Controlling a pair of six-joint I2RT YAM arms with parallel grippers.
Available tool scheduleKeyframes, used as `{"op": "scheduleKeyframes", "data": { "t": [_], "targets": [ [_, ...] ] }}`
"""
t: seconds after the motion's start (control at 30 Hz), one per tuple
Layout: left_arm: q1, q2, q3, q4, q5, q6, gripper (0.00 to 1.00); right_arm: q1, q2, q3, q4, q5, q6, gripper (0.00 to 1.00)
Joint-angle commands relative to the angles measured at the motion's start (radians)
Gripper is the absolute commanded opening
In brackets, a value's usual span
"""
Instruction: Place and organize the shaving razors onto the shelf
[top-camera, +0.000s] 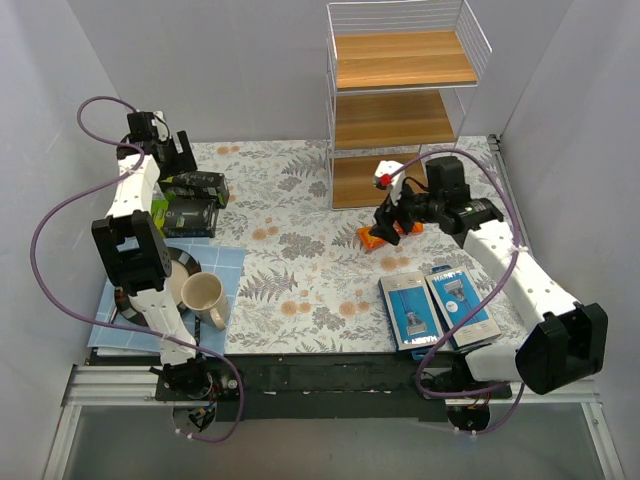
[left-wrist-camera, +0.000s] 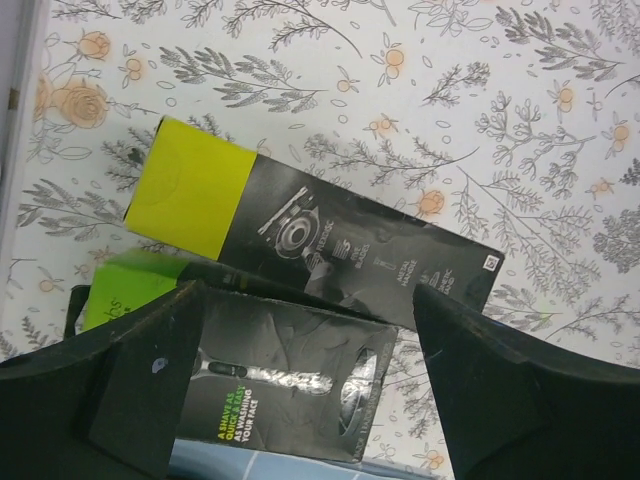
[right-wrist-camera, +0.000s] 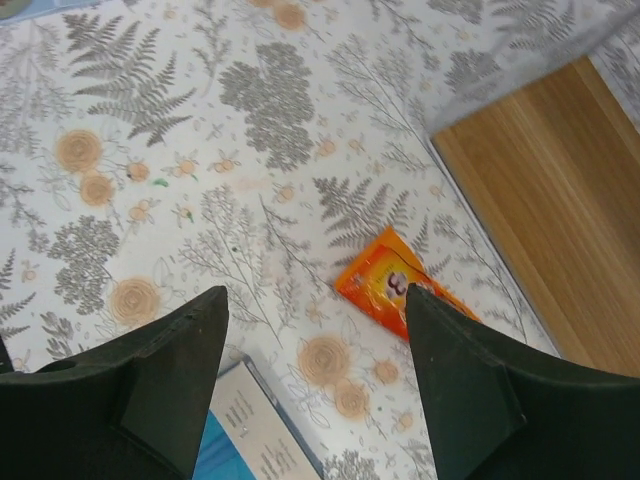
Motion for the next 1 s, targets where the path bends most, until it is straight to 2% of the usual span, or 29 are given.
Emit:
{"op": "scheduleKeyframes", "data": {
  "t": [0.0,0.13,0.3,0.57,0.97],
  "targets": [
    [-0.004,-0.006,0.079,-0.003,0.056,-0.078,0.86,0.091,0.06,0.092,0.101,-0.003,0.042,0.79],
    [-0.021,0.025,0.09,-0.013,0.018,-0.159,0.87,0.094,0.112,0.121,0.107,-0.025,0.091,0.79],
    [-0.024,0.043,0.099,-0.077,-0.03,-0.276,0.9,0.094,0.098,0.098,0.092,-0.003,0.082,0.8],
    [-0.024,0.078,0.103,-0.096,0.045,-0.466,0.91,0.093,0.08,0.044,0.06,-0.009,0.083,0.81],
    [-0.027,0.239,0.16,-0.087,0.071,-0.609,0.91,0.093,0.189,0.148,-0.014,0.004,0.073,0.8]
  ]
}}
